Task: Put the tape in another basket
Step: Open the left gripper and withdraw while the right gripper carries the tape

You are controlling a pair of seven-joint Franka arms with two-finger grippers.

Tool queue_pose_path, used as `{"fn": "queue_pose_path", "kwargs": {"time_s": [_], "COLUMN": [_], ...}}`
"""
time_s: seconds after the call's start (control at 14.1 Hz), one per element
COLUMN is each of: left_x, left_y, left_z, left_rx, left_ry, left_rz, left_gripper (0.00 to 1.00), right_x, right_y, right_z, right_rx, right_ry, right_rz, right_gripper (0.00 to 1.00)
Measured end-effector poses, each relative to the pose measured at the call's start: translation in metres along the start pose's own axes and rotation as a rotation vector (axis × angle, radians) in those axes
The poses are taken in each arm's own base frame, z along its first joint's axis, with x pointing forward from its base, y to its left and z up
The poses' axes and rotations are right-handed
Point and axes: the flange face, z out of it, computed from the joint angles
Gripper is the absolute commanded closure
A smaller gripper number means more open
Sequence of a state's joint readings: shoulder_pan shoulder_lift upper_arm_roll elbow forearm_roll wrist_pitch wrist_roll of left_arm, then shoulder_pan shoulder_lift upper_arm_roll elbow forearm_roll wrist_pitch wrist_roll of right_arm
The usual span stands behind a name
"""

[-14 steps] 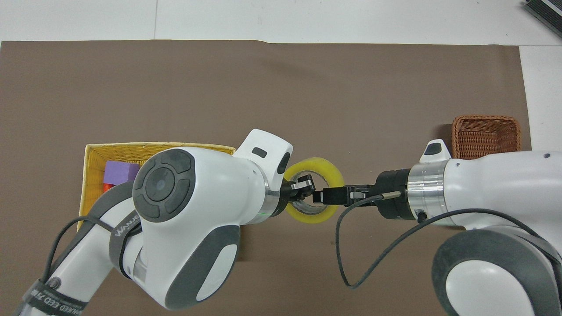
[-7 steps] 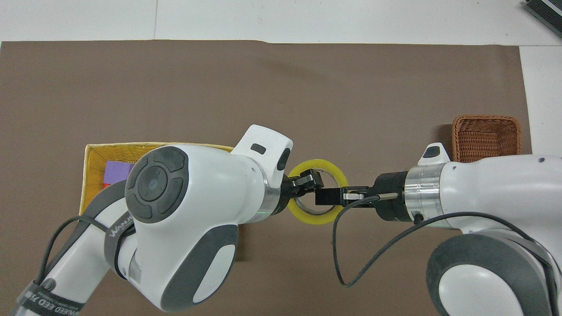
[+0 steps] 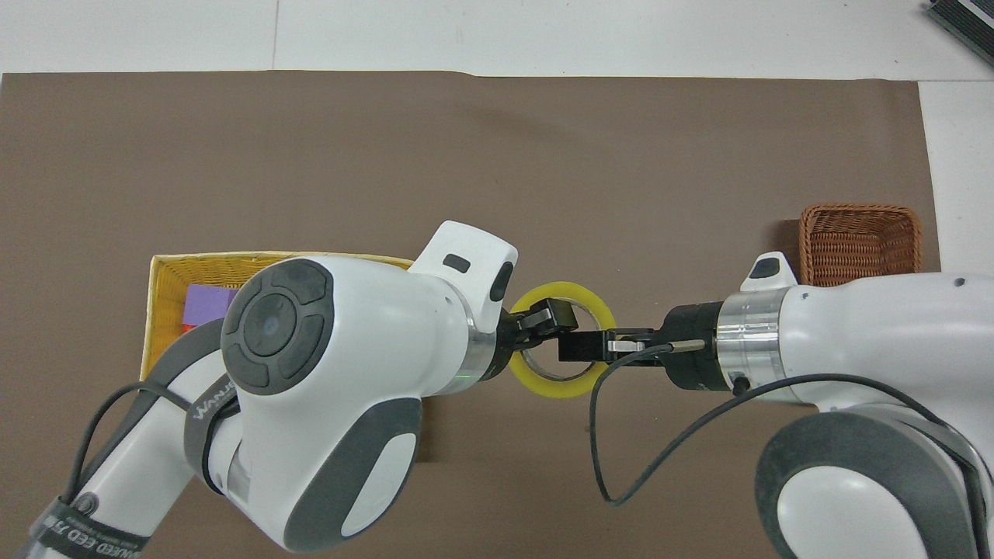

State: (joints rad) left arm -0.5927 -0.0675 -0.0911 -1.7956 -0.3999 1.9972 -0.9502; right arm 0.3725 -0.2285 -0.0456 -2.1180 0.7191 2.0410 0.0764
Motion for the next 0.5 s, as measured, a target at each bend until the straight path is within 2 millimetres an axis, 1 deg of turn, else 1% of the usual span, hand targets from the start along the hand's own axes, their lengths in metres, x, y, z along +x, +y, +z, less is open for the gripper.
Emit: {"fn": "queue_pose_path", "kwargs": {"time_s": [0.07,0.14,0.21,0.36,0.5], "left_x": [-0.001,-0.002,-0.004,-0.006,-0.007], "left_y": [-0.006,-0.01,-0.014,-0.019,-0.023], "left_z": [-0.018,-0.031,-0.039,-0.047,-0.044], "left_rx": [-0.004,-0.006,-0.002,0.012,0.036], "left_ry": [0.004,0.007,0.004,-0.005,-0.019], "left_rz": [-0.008,-0.011,-0.013,-0.017,-0.019], "left_gripper": [0.0,0.0,0.0,0.0,0.0], "right_x": [0.0,0.0,0.001,0.004,0.009], "right_y": [0.0,0.0,0.001,0.005,0.014], "right_z": [0.0,0.0,-0.001,-0.006,-0.019], "right_rx": [0.0,0.0,0.0,0.001,0.004], "right_ry": [0.0,0.001,0.003,0.013,0.019], "right_rz": [0.0,0.001,0.003,0.012,0.033], "right_gripper": [1.0,1.0,1.0,1.0,1.0]}}
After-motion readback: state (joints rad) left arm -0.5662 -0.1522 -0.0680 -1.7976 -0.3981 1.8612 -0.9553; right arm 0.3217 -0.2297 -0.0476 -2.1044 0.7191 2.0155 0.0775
